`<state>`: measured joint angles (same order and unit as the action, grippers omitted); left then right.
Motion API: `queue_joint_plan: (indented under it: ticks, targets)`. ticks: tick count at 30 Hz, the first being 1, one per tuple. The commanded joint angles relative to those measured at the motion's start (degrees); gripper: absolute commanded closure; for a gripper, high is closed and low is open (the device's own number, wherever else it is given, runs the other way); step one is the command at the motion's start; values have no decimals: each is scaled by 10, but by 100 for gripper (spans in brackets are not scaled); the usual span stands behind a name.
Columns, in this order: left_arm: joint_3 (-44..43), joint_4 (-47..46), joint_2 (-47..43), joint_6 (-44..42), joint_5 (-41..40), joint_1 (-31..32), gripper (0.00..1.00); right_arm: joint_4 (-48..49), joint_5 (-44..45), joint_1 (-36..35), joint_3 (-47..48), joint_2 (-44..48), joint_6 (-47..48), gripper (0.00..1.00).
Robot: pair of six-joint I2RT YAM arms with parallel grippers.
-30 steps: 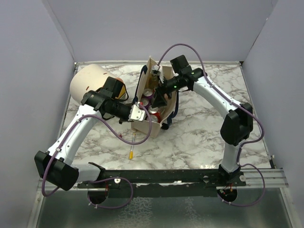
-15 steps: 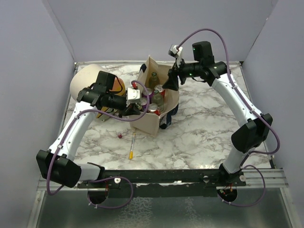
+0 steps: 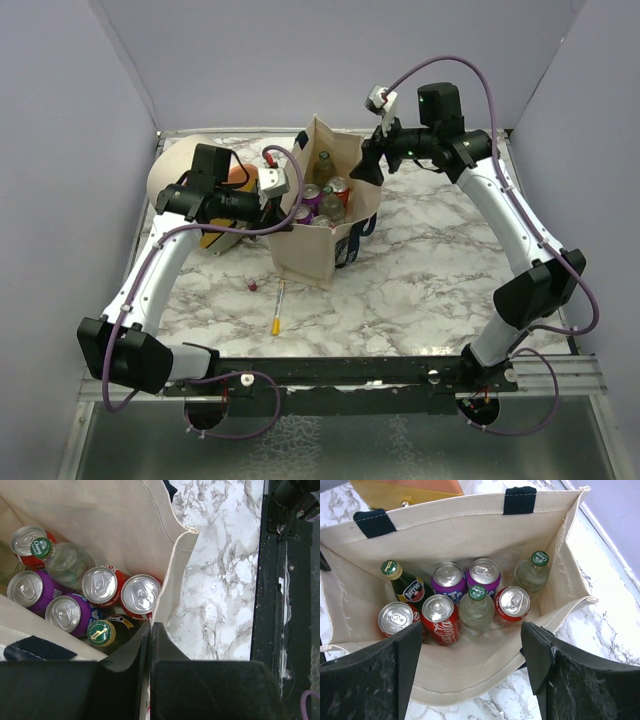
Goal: Place the beverage into the canvas bag
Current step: Reset both arms
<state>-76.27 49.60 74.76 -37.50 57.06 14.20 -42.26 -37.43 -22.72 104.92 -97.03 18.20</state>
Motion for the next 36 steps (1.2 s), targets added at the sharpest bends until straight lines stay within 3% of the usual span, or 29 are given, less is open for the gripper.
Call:
queue_joint_plan:
  ticks: [1, 19, 31, 36]
  targets:
    - [-34, -82, -37, 47, 88, -13, 100, 16, 17, 6, -9, 28, -5, 21]
    - [-16, -86, -76, 76, 96, -29, 100, 21, 25, 9, -38, 50, -7, 20]
    - [12, -42, -83, 26, 62, -29, 100, 24, 30, 8, -39, 54, -11, 19]
    - [-1, -43, -73, 38, 26, -28, 83, 37, 59, 11, -47, 66, -31, 19]
